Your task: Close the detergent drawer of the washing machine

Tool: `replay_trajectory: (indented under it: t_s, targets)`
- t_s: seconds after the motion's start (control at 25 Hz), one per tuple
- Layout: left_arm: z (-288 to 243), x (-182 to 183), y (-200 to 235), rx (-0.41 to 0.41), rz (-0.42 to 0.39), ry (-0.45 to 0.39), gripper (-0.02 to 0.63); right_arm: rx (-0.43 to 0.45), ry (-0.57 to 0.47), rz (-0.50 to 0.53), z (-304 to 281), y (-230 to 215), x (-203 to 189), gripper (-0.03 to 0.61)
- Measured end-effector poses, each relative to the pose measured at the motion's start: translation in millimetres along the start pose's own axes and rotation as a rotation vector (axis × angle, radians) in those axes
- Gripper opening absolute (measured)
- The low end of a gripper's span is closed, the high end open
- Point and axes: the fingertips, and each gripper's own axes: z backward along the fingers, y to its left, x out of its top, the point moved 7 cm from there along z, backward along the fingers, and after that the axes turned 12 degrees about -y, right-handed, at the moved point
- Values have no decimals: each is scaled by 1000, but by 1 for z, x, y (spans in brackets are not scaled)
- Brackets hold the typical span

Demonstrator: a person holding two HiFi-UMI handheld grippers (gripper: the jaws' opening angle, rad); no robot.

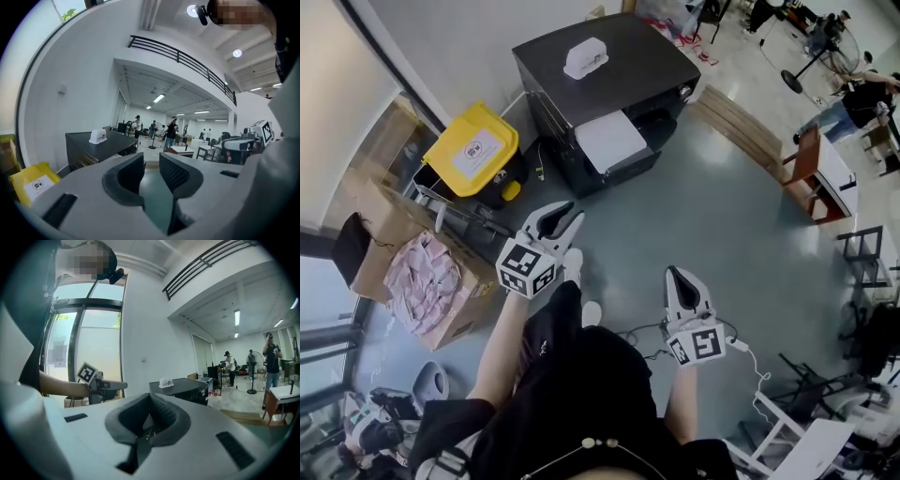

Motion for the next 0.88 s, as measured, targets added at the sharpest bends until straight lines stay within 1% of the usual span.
replay_trajectory:
  t_s: [0.08, 0.2, 0.32, 0.44, 0.52, 0.64, 0.72, 0.8, 0.88]
  targets:
    - [-17, -7, 11, -37, -4, 29, 111, 26, 35, 30, -22, -9, -5, 4]
    - [-46, -23, 32, -98, 3, 98, 143, 75, 114, 83, -61, -24, -14, 16]
    - [-70, -41, 52, -148, 15, 161, 143, 124, 179, 105, -97, -37, -25, 59]
    - [-90, -62, 68, -192, -14, 234, 143, 164, 244, 121, -128, -51, -42, 72]
    - [-102, -76, 73, -227, -28, 282, 143, 202, 309, 151, -145, -62, -57, 74]
    - [-118, -89, 79, -272, -19, 322, 141, 275, 427, 205, -169, -79, -73, 95]
    - [-131, -95, 84, -288, -26, 332, 141, 338, 481, 256, -187, -92, -80, 104]
    - [-142, -101, 88, -300, -22, 346, 141, 402, 537, 316, -203, -106, -89, 104]
    - [-151, -109, 88, -318, -22, 382, 140, 452, 593, 372, -217, -123, -99, 101]
